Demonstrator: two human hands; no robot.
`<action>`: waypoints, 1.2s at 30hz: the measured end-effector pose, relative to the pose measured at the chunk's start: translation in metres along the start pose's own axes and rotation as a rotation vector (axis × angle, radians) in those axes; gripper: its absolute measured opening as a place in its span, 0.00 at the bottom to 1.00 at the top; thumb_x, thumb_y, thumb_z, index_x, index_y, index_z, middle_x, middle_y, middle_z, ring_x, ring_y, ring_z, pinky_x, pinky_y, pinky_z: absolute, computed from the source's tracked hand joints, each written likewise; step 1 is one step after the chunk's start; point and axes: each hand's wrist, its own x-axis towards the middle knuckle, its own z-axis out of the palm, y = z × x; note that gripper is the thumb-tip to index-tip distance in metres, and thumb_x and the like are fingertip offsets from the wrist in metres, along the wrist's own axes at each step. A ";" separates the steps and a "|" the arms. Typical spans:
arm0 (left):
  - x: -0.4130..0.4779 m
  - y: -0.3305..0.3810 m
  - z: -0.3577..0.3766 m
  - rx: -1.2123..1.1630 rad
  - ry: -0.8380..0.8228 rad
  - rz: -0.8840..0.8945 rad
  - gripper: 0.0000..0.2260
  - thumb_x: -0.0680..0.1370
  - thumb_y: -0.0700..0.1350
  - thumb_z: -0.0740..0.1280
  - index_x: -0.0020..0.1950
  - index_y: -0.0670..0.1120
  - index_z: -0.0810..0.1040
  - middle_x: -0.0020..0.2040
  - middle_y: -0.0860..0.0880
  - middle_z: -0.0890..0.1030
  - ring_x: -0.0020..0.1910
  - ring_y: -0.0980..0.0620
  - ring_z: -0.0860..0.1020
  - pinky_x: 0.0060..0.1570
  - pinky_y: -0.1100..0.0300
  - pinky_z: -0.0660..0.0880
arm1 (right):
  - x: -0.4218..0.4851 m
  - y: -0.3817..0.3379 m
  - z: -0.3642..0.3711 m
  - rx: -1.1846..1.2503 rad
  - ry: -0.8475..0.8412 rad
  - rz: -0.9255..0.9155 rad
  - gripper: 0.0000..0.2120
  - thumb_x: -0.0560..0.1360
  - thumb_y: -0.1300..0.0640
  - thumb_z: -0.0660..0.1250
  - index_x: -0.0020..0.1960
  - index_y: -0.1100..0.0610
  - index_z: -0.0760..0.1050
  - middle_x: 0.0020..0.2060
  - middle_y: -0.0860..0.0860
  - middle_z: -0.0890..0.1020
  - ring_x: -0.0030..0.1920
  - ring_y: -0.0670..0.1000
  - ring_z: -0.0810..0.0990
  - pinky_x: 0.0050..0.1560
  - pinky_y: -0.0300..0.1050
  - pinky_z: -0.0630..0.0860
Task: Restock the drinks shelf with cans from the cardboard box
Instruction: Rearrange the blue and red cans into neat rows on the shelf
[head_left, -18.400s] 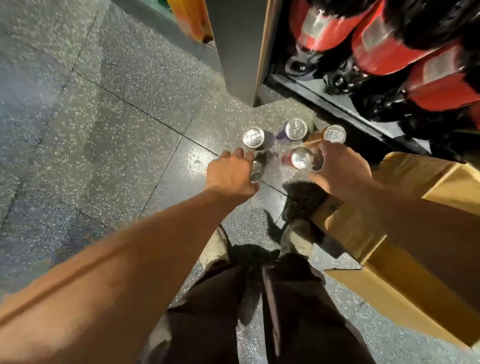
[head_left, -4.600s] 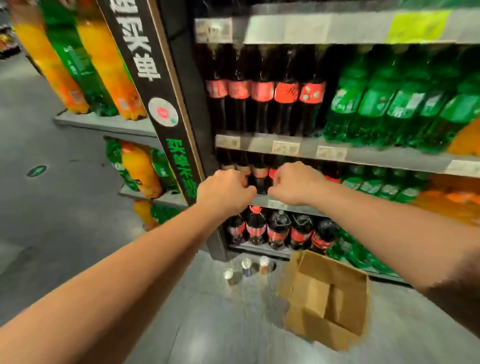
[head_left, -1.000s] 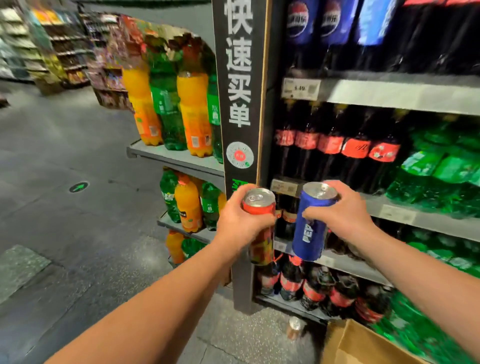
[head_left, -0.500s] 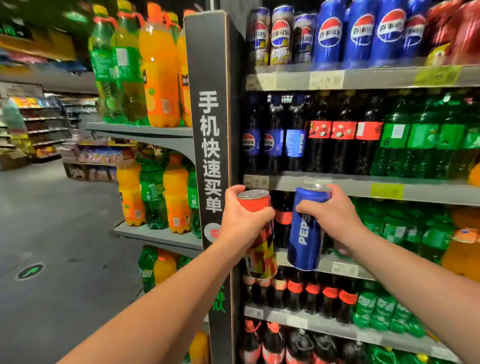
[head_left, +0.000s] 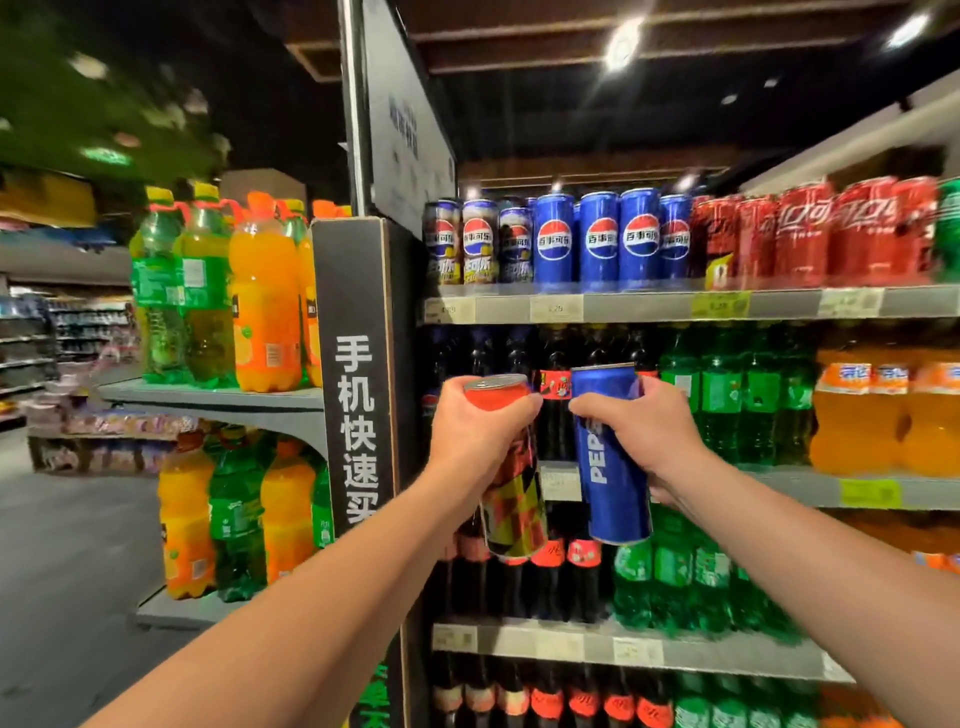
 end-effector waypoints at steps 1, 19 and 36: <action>0.005 0.005 0.004 -0.006 -0.009 0.010 0.21 0.65 0.51 0.77 0.52 0.53 0.70 0.48 0.51 0.79 0.45 0.55 0.80 0.38 0.62 0.73 | 0.006 -0.005 -0.002 0.007 0.004 -0.005 0.08 0.62 0.60 0.77 0.37 0.56 0.79 0.30 0.49 0.83 0.30 0.50 0.80 0.37 0.47 0.78; 0.100 0.055 0.133 -0.133 -0.031 0.111 0.17 0.64 0.47 0.78 0.48 0.49 0.76 0.42 0.50 0.83 0.41 0.51 0.82 0.43 0.54 0.80 | 0.150 -0.063 -0.074 0.061 -0.050 -0.143 0.17 0.61 0.60 0.79 0.48 0.61 0.81 0.40 0.56 0.85 0.37 0.55 0.85 0.38 0.49 0.81; 0.173 0.080 0.226 -0.207 -0.044 0.136 0.16 0.65 0.49 0.76 0.51 0.48 0.80 0.45 0.49 0.84 0.44 0.50 0.83 0.43 0.54 0.79 | 0.272 -0.100 -0.137 -0.004 0.085 -0.220 0.23 0.58 0.52 0.82 0.48 0.55 0.76 0.42 0.53 0.85 0.38 0.51 0.85 0.41 0.49 0.82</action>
